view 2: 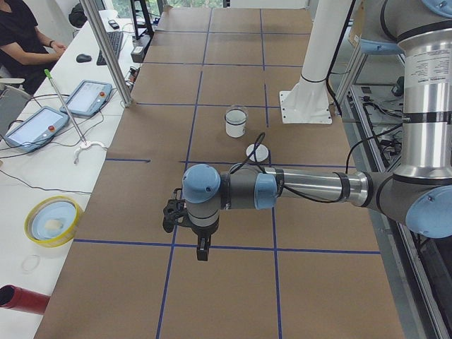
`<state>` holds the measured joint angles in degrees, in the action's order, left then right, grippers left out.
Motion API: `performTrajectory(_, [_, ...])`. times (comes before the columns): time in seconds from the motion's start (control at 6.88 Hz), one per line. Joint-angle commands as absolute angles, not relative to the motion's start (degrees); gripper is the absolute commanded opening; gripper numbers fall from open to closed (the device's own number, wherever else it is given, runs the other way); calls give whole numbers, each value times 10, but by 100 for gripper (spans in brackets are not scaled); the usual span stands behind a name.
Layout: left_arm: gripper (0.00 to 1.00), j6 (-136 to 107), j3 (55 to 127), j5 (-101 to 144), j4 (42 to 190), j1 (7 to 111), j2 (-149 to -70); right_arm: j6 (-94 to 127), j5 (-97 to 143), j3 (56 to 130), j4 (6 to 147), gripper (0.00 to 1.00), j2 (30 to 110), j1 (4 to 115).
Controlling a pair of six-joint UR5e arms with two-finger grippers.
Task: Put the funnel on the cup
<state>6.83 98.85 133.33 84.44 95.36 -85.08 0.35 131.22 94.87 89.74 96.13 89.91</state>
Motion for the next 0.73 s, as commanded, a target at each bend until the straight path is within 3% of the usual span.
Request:
performTrajectory(0.0, [100, 69, 985, 1335, 844, 954, -853, 4, 1312, 948, 897, 100, 962, 899])
performTrajectory(0.58, [100, 69, 989, 1335, 841, 954, -854, 4, 1312, 948, 897, 100, 962, 899])
